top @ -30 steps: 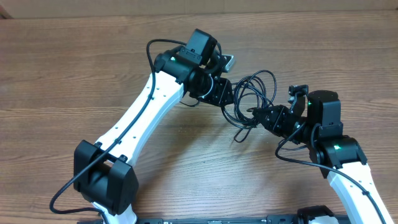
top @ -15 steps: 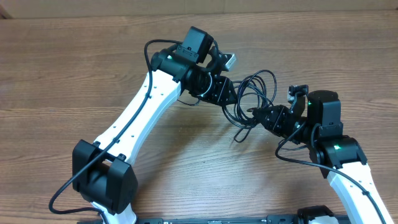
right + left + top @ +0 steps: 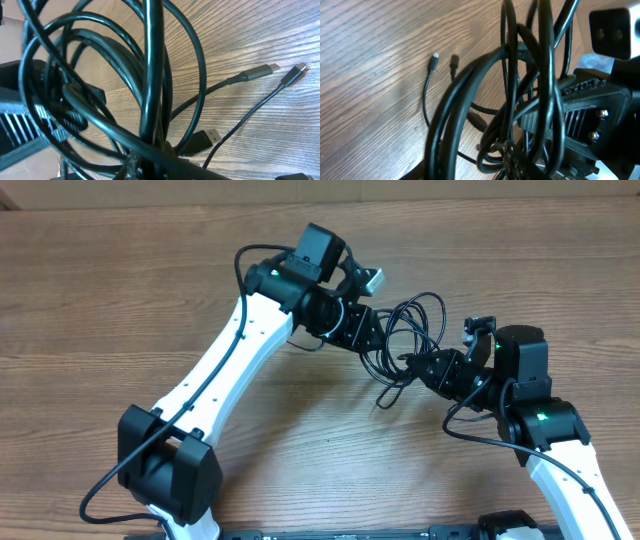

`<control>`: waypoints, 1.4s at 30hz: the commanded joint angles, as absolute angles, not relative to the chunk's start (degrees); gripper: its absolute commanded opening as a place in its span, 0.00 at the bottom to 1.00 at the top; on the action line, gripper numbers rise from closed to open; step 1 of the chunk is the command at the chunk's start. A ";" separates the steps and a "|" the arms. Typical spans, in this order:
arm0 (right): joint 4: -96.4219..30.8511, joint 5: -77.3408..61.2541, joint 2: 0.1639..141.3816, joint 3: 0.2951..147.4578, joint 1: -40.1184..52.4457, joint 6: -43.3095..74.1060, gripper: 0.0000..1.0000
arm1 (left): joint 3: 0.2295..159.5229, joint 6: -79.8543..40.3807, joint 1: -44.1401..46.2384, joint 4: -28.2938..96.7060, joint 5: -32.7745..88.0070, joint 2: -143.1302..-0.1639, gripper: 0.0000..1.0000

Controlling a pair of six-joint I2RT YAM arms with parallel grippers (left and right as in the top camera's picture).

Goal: Untangle cables

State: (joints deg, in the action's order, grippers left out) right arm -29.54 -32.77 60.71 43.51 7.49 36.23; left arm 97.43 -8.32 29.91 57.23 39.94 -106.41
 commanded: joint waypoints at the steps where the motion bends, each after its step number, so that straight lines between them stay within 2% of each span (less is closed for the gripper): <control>1: -28.84 -33.58 60.51 44.60 7.33 36.16 0.04 | 98.74 -6.22 32.10 57.14 38.24 -106.74 0.34; 10: -28.84 -33.58 60.51 44.60 7.33 36.18 0.04 | 98.72 -6.44 35.68 56.86 31.38 -107.72 0.31; 15: -29.30 -33.58 60.51 44.60 7.33 36.16 0.04 | 98.74 -6.42 35.70 56.86 27.64 -107.72 0.16; 17: -29.65 -33.52 60.51 44.60 7.33 36.12 0.04 | 98.76 -6.42 35.20 56.90 27.70 -107.66 0.04; 22: -30.98 -31.31 60.51 44.60 7.33 35.48 0.34 | 98.78 -6.39 33.71 57.08 27.90 -106.74 0.04; 24: -31.99 -29.69 60.51 44.60 7.33 35.46 0.41 | 98.78 -6.35 33.28 57.60 26.87 -106.32 0.04; 31: -35.57 -28.16 60.51 44.60 7.33 32.45 0.43 | 98.78 -9.47 32.97 63.96 6.44 -106.13 0.04; 37: -33.39 -34.92 60.51 44.60 7.33 29.67 0.42 | 98.78 -10.57 33.65 65.89 6.87 -106.13 0.04; 42: -30.96 -38.72 60.51 44.60 7.33 30.83 0.40 | 98.87 -10.76 34.72 65.98 13.13 -105.95 0.04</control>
State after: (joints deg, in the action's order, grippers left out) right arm -31.66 -35.16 60.71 43.51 7.49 31.20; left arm 97.45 -9.52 33.71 66.02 9.30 -106.52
